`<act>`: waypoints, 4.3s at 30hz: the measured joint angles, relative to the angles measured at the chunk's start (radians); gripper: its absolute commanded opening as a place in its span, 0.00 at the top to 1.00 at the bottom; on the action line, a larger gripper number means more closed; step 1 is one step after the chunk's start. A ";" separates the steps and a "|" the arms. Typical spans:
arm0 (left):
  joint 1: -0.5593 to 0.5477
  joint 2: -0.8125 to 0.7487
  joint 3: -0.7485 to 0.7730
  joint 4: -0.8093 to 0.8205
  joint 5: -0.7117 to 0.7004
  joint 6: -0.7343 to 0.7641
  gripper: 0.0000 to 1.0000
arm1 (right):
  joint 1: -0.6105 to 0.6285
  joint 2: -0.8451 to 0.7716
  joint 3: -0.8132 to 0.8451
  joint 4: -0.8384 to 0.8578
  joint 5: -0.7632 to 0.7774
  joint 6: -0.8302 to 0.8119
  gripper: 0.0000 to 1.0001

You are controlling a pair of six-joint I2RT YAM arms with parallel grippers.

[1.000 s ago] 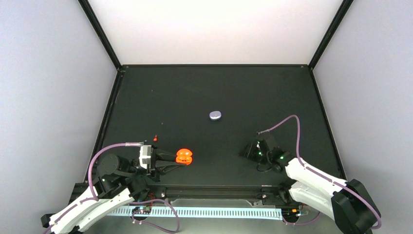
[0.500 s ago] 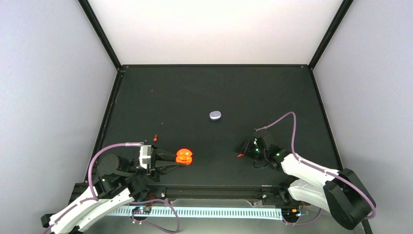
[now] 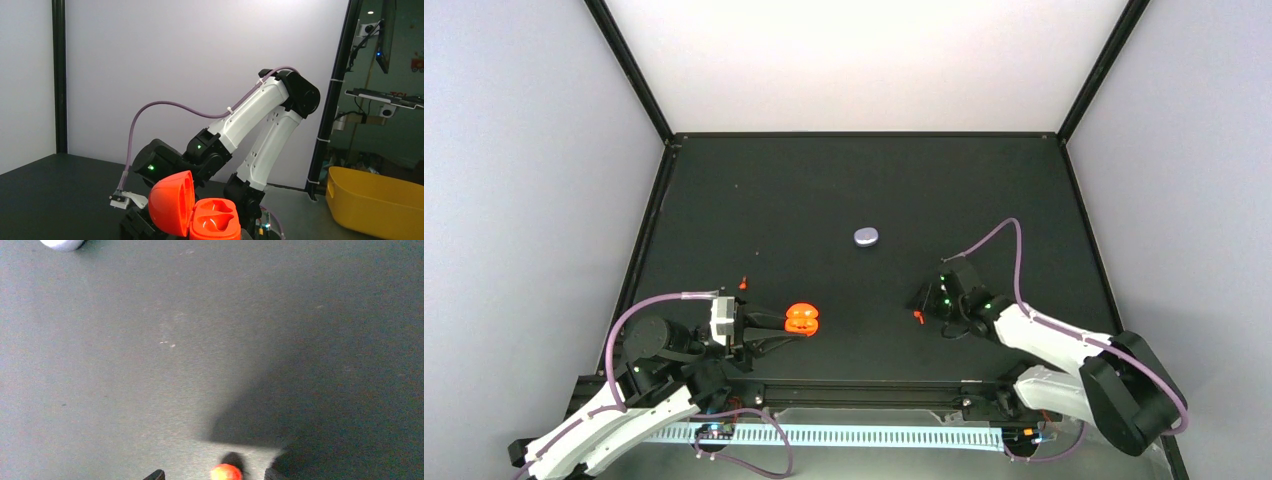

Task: Insert the wireless bluetooth earbuds into the charging case
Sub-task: Pick up the earbud from the center of the board.

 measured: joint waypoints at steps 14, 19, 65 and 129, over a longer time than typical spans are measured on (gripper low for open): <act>0.000 0.001 0.000 0.000 -0.006 0.008 0.98 | 0.022 0.082 0.195 -0.295 0.113 -0.232 0.47; 0.000 0.001 0.000 0.000 -0.006 0.009 0.99 | 0.059 0.161 0.237 -0.313 0.116 -0.273 0.49; 0.000 -0.045 0.000 -0.021 -0.010 0.019 0.98 | 0.238 0.380 0.409 -0.445 0.322 -0.305 0.69; 0.000 -0.042 0.000 -0.021 -0.010 0.027 0.98 | 0.238 0.325 0.368 -0.468 0.305 -0.310 0.71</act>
